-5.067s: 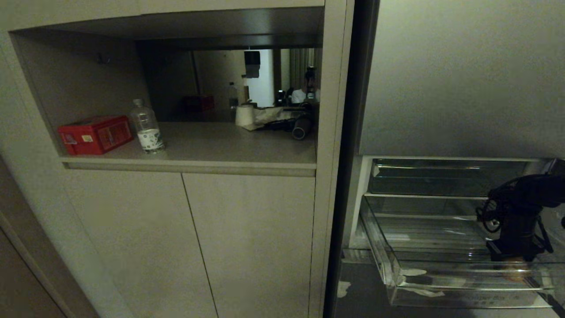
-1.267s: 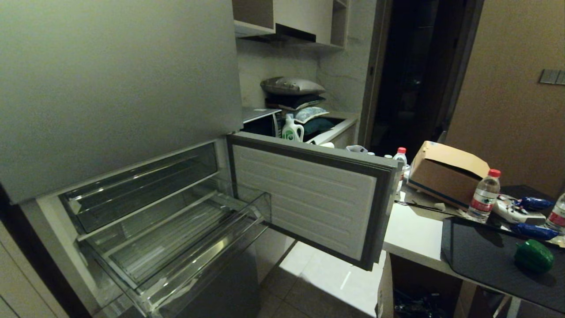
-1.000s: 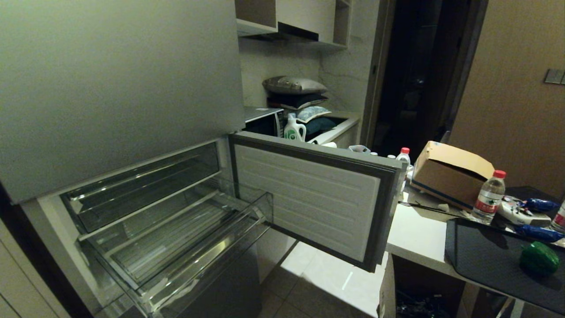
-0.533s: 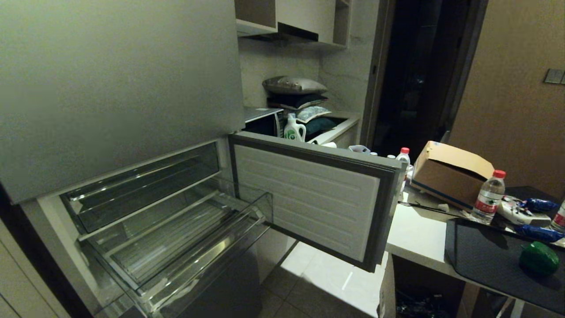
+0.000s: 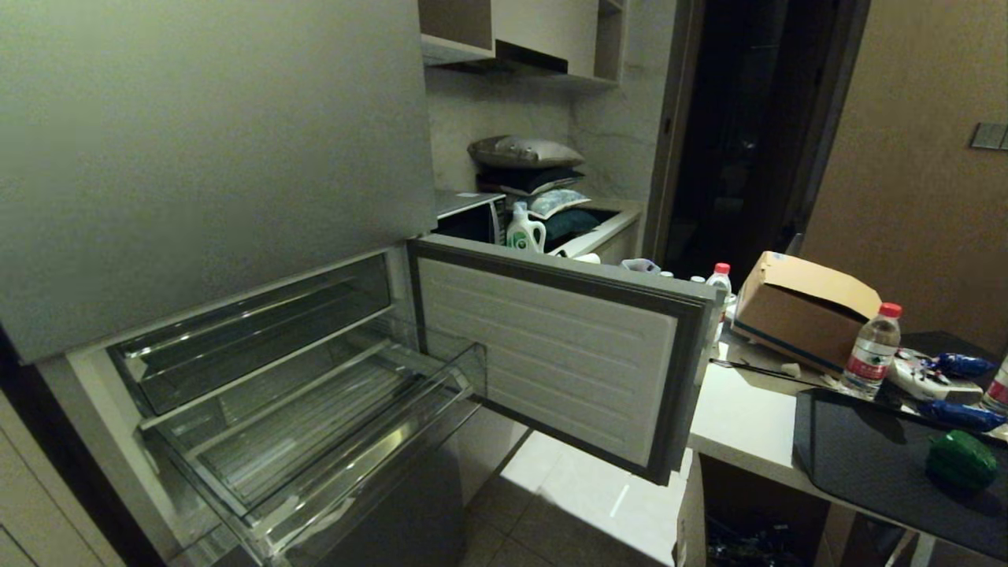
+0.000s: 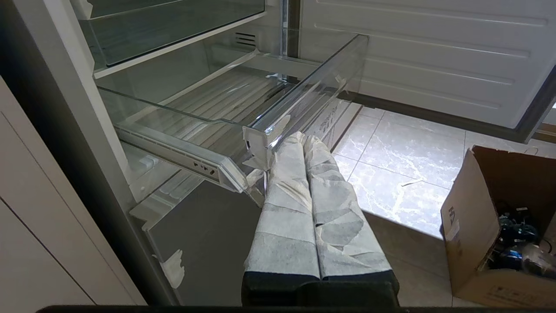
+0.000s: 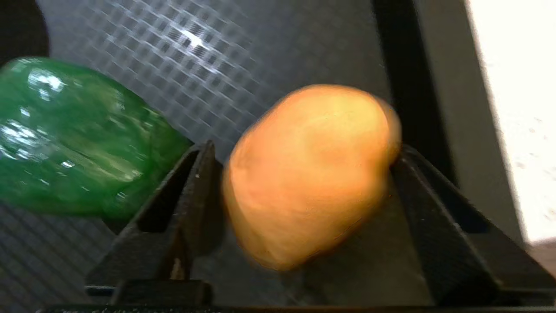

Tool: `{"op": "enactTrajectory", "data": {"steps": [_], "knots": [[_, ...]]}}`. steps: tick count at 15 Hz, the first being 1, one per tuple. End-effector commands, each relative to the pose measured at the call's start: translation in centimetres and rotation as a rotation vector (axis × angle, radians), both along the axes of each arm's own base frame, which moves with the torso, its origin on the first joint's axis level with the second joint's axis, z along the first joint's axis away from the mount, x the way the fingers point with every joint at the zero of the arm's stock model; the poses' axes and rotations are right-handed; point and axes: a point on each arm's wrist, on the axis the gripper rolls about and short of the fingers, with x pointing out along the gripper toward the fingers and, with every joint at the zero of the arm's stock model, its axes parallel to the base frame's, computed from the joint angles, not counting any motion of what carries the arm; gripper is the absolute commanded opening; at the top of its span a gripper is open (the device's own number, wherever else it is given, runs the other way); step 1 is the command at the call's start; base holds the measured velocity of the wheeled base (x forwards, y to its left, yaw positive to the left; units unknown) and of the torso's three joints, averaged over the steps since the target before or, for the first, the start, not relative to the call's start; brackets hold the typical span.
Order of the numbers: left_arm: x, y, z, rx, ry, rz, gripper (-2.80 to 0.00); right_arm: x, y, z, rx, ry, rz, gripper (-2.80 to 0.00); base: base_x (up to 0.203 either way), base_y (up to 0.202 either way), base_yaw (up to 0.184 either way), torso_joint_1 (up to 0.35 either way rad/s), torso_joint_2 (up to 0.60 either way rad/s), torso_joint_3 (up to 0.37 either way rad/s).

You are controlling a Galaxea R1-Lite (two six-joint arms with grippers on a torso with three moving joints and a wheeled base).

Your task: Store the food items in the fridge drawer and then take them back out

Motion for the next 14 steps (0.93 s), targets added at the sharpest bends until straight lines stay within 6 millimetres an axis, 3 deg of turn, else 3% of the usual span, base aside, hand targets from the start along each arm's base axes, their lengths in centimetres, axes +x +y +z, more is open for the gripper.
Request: {"op": "enactTrajectory", "data": {"steps": [1,5,6,10,14], "knots": [[0.0,0.0,0.0,0.0,0.0,0.0,-2.8,0.4,0.0,0.2,-0.007,-0.008,0.005,0.0,0.0,0.0,0.0,0.0,0.0,0.0],[0.0,0.0,0.0,0.0,0.0,0.0,-2.8,0.4,0.1,2.0,-0.034,-0.033,0.004,0.0,0.0,0.0,0.0,0.0,0.0,0.0],[0.0,0.0,0.0,0.0,0.001,0.0,-2.8,0.3,0.4,3.6,-0.055,-0.057,-0.001,-2.8,0.0,0.0,0.0,0.0,0.0,0.0],[0.0,0.0,0.0,0.0,0.001,0.0,-2.8,-1.6,2.8,11.6,-0.164,-0.157,-0.01,-2.8,0.0,0.0,0.0,0.0,0.0,0.0],[0.0,0.0,0.0,0.0,0.002,0.0,-2.8,-5.9,8.9,20.0,-0.285,-0.284,0.051,-2.8,0.0,0.0,0.0,0.0,0.0,0.0]]}}
